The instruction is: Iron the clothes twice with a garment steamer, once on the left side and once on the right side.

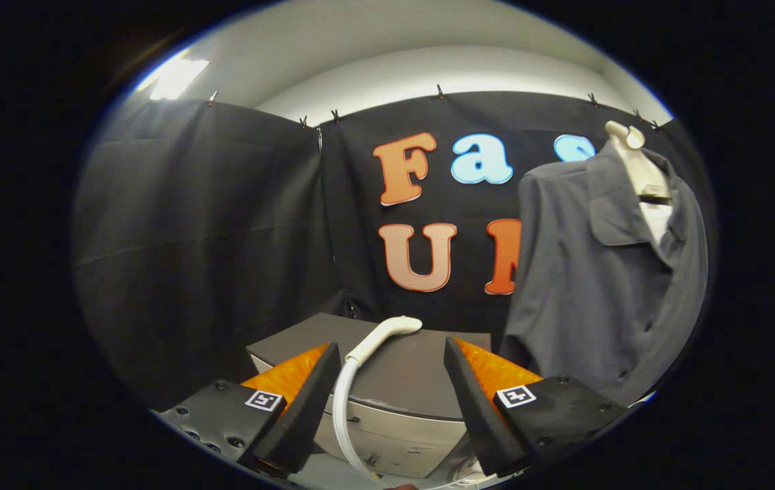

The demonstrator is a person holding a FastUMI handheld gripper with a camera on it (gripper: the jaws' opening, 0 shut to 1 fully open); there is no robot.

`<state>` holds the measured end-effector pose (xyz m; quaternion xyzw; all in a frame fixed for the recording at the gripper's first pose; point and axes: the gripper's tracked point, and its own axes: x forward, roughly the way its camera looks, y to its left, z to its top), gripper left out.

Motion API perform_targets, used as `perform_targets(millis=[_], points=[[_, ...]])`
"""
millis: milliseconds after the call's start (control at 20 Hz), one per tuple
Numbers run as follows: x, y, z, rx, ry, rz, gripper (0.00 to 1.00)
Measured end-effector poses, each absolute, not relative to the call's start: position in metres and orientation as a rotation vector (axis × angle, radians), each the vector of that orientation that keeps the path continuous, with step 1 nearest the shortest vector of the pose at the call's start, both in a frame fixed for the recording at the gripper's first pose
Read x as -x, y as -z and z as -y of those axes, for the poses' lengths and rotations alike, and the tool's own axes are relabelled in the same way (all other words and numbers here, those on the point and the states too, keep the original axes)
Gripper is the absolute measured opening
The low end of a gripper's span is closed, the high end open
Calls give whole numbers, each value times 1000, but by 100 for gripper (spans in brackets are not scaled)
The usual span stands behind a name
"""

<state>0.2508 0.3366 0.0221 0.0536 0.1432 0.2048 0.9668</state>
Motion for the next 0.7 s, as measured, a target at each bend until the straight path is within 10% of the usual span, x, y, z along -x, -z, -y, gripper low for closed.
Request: perform_targets(millis=[700], points=[[-432, 137, -462, 24, -311, -677, 98]])
